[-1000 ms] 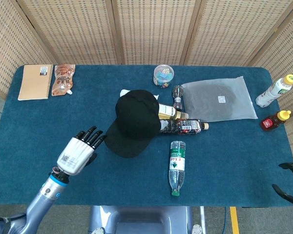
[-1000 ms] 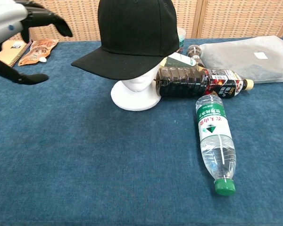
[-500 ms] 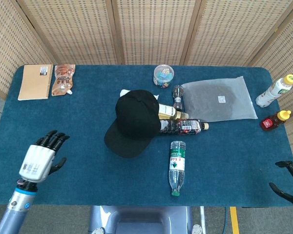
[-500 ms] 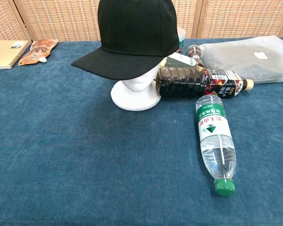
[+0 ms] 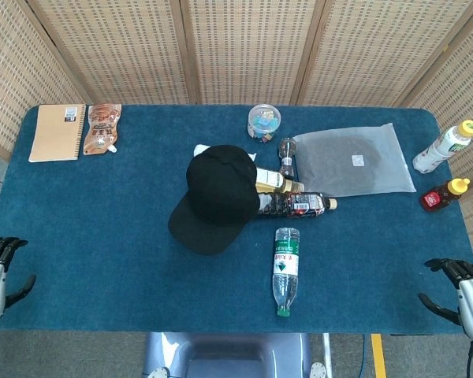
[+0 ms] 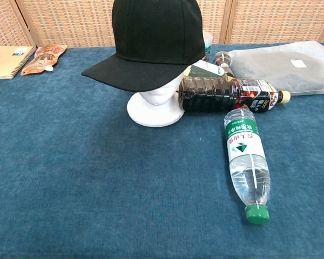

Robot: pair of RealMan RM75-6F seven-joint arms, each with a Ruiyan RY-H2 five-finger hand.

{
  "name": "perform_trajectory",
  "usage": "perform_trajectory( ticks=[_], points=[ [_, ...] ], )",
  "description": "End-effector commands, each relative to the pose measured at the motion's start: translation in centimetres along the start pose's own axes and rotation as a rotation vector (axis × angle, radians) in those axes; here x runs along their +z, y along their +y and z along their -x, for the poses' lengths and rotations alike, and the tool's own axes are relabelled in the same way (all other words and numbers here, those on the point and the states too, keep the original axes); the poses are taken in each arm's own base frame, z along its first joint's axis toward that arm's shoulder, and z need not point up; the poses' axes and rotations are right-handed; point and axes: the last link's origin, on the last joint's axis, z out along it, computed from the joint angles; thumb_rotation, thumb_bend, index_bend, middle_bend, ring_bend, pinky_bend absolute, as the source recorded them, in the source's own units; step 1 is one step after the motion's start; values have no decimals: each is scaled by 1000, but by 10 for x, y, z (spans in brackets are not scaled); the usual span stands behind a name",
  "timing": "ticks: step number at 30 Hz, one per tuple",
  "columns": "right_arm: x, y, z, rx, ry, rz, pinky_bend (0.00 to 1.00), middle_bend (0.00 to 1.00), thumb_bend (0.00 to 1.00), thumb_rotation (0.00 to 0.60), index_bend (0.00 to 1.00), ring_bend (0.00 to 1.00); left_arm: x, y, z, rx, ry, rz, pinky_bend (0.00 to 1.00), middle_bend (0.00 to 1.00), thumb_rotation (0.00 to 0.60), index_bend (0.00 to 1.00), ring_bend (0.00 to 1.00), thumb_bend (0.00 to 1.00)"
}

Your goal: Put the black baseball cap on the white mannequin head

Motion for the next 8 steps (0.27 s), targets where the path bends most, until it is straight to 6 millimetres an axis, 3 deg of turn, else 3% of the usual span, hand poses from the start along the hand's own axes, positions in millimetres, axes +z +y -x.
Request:
perform_trajectory(
  ticks=[1, 8],
  points=[
    [3, -2, 2, 2, -7, -8, 429, 469, 158, 600, 384, 420, -3, -4, -2, 1, 8, -11, 407, 265, 600, 271, 175, 218],
    [4, -1, 6, 5, -19, -12, 429, 469, 158, 600, 385, 420, -2, -2, -3, -18, 5, -9, 408, 265, 600, 283, 175, 218]
  ],
)
